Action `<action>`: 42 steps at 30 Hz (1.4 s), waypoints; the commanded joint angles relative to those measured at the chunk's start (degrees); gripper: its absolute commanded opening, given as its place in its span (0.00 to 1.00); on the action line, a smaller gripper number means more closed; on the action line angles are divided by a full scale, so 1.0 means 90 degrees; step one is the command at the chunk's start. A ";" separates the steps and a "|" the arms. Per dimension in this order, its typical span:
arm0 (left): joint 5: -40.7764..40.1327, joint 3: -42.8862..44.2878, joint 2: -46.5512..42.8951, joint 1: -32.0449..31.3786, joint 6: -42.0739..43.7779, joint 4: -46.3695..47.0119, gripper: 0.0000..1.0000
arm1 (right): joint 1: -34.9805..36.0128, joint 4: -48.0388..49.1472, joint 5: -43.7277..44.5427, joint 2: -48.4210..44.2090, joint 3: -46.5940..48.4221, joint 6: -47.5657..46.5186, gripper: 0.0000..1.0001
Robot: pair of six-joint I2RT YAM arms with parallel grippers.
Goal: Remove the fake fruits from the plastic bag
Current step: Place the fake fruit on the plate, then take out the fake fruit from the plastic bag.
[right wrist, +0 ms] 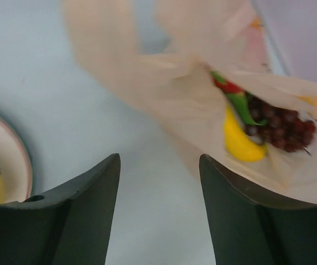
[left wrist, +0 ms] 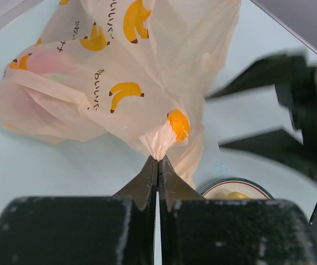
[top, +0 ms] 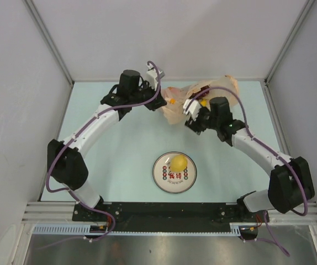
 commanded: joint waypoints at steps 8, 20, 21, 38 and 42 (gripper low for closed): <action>0.0052 -0.0212 -0.0534 0.0129 -0.0028 -0.0180 0.00 | -0.0657 0.3075 0.0658 0.0906 0.0549 0.1996 0.21; 0.0306 0.0736 -0.1041 0.0851 0.0742 -0.0600 0.00 | 0.0358 0.2764 0.0446 0.2031 0.0394 0.1408 0.00; 0.0161 0.0697 -0.1100 0.0871 0.0869 -0.0688 0.00 | 0.0620 0.2822 0.0493 0.1953 0.0394 0.1448 0.00; 0.0882 0.0354 -0.1159 0.0842 0.1095 -0.0893 0.00 | 0.0203 0.4121 0.2045 0.3563 0.1633 0.0872 0.56; 0.1204 0.0520 -0.1110 0.0842 0.1154 -0.1166 0.00 | 0.0203 0.4131 0.2124 0.3993 0.2140 0.0707 0.63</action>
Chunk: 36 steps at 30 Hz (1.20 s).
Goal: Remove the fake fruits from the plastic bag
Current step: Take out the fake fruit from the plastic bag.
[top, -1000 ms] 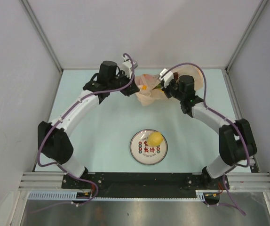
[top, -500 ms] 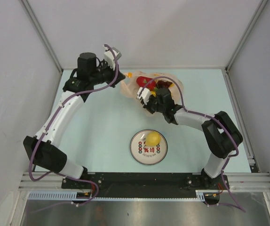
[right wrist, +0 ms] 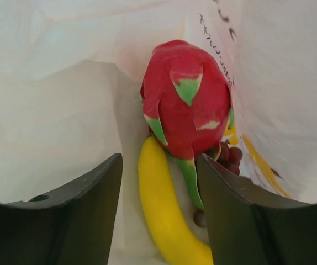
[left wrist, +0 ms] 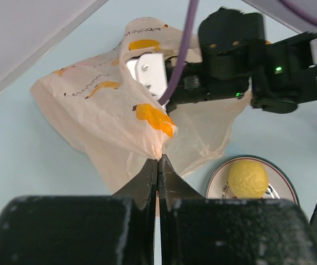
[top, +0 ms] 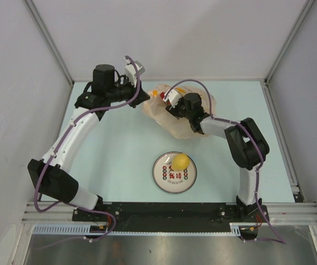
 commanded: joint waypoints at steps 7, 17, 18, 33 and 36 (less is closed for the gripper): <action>0.0471 0.0273 -0.0071 -0.0032 0.0146 -0.0145 0.00 | -0.0176 -0.0141 0.0417 0.0997 0.1526 -0.0275 0.54; 0.0334 0.0311 0.0065 -0.0023 0.0331 -0.0203 0.00 | -0.0645 -0.2513 0.0152 0.1896 0.3342 -0.0089 0.39; 0.0325 0.0311 0.0085 -0.0022 0.0331 -0.0184 0.00 | -0.0694 -0.2727 0.0123 0.1945 0.3382 -0.0119 0.38; 0.0334 0.0389 0.0368 -0.0032 0.0087 0.0051 0.00 | -0.0821 -0.3384 0.0386 0.2228 0.3480 -0.0510 0.39; 0.0344 0.0448 0.0407 -0.0032 0.0019 0.0041 0.00 | -0.0841 -0.3344 0.0416 0.2277 0.3529 -0.0549 0.25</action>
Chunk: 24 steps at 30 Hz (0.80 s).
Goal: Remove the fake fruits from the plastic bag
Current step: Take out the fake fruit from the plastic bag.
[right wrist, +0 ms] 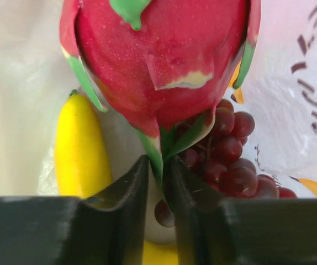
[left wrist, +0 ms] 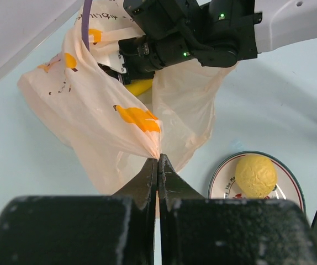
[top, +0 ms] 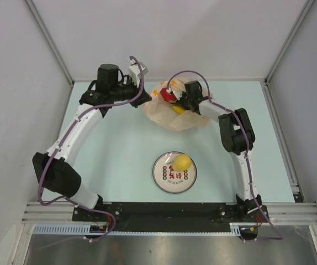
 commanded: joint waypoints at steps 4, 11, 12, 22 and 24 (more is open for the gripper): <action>0.0198 0.0351 0.0111 -0.0032 -0.0175 0.0158 0.00 | -0.0059 -0.0146 0.0087 0.0030 0.0270 -0.0180 0.02; -0.0260 0.0536 0.0374 -0.0032 -0.0526 0.0460 0.01 | -0.0030 0.0553 -0.0411 -0.1247 -0.0918 -0.0756 0.00; -0.0328 0.0633 0.0462 -0.0032 -0.0576 0.0470 0.01 | -0.0020 0.0644 -0.0459 -0.1713 -0.1154 -0.1008 0.00; -0.0729 0.1990 0.1546 0.0075 -0.0332 0.0246 0.01 | -0.0020 0.1238 -0.1358 -0.3581 -0.2570 -0.2387 0.00; -0.0758 0.2206 0.1722 0.0095 -0.0312 0.0129 0.01 | -0.0020 0.1483 -0.1417 -0.3778 -0.2737 -0.2417 0.00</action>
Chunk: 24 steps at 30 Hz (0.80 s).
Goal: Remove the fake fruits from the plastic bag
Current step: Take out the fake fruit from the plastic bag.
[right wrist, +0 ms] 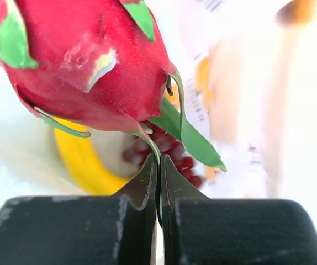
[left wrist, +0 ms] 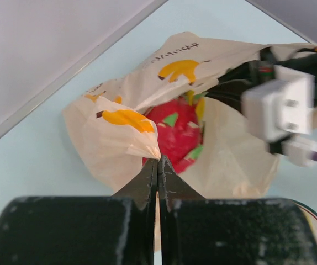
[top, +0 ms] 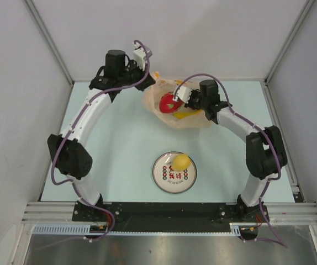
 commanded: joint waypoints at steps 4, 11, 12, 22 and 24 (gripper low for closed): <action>-0.0283 0.0843 0.0483 0.0112 0.0105 -0.0190 0.04 | 0.0036 0.1524 -0.0519 -0.1082 -0.0582 -0.0561 0.00; -0.0595 0.1262 0.0308 0.0132 0.0525 -0.0443 0.58 | 0.0095 0.2268 -0.0655 -0.1980 -0.1002 -0.0621 0.00; -0.0721 0.1360 0.0230 0.0141 0.0477 -0.0482 0.65 | 0.0105 0.2287 -0.0685 -0.2223 -0.1042 -0.0630 0.00; 0.0718 0.1811 -0.0981 0.0151 0.0213 -0.0453 0.91 | 0.0855 0.1283 -0.1075 -0.3873 -0.1491 -0.1147 0.00; 0.1266 0.1587 -0.1147 0.0161 0.0018 -0.0502 0.88 | 0.1061 0.0961 -0.1017 -0.4128 -0.1550 -0.1352 0.00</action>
